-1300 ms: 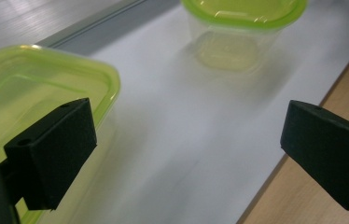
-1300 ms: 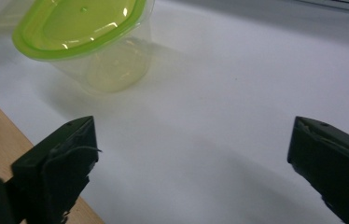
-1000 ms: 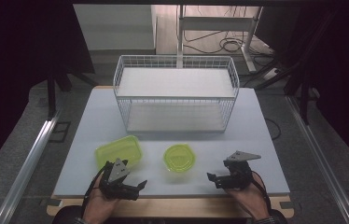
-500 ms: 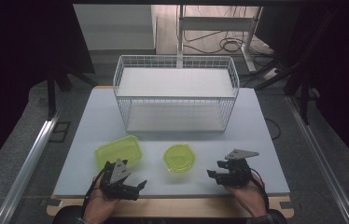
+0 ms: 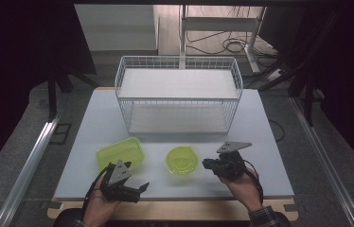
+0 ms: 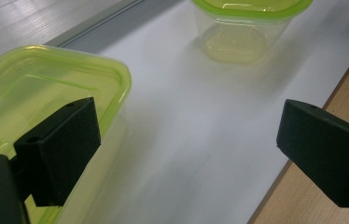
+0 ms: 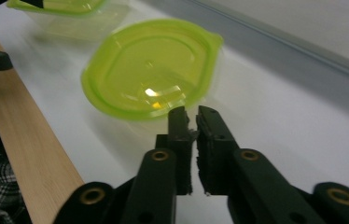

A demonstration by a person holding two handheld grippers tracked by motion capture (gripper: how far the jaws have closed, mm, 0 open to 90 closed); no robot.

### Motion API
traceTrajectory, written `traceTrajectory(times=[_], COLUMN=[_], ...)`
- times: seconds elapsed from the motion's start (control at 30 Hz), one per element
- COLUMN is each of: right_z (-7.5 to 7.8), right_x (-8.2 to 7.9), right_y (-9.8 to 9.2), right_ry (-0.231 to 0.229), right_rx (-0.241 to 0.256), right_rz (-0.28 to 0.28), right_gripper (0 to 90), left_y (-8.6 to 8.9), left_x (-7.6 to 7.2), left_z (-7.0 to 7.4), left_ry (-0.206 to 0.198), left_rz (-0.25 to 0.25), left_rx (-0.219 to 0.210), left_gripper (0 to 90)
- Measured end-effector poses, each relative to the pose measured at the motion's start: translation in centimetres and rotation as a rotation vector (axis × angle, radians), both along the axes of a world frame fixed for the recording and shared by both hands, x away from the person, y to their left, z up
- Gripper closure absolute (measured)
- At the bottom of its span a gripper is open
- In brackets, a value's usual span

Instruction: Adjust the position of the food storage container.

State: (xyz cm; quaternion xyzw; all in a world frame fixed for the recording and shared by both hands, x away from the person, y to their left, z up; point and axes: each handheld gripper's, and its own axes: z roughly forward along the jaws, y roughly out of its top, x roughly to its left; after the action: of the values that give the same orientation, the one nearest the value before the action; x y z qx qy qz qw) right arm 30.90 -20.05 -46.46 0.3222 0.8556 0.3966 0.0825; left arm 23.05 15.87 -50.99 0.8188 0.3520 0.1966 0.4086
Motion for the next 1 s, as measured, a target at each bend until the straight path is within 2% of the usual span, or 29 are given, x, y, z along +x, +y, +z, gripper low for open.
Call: traceTrajectory(times=[0.07,0.27,0.53,0.57,1.0], right_z=[0.3,0.8,0.4,0.3,-0.3], right_x=[0.1,0.8,2.2,2.5,3.4], right_y=[0.7,3.5,6.2,7.0,12.0], right_ry=[-0.009,-0.018,0.006,0.01,-0.008], right_rx=[-0.004,-0.015,-0.018,-0.013,-0.039], right_rz=[0.016,0.079,0.11,0.119,0.193], right_gripper=[87.6,88.5,89.0,89.0,89.0], left_y=[0.2,0.8,1.4,1.4,1.4], left_x=[0.0,0.1,0.2,0.2,0.2], left_z=[0.1,0.2,0.2,0.2,0.2], left_ry=[0.008,0.011,0.013,0.013,0.016], left_rz=[0.003,0.026,0.044,0.047,0.044], left_rx=[0.002,0.014,0.015,0.015,0.019], left_gripper=[6.0,6.0,6.1,6.1,6.1])
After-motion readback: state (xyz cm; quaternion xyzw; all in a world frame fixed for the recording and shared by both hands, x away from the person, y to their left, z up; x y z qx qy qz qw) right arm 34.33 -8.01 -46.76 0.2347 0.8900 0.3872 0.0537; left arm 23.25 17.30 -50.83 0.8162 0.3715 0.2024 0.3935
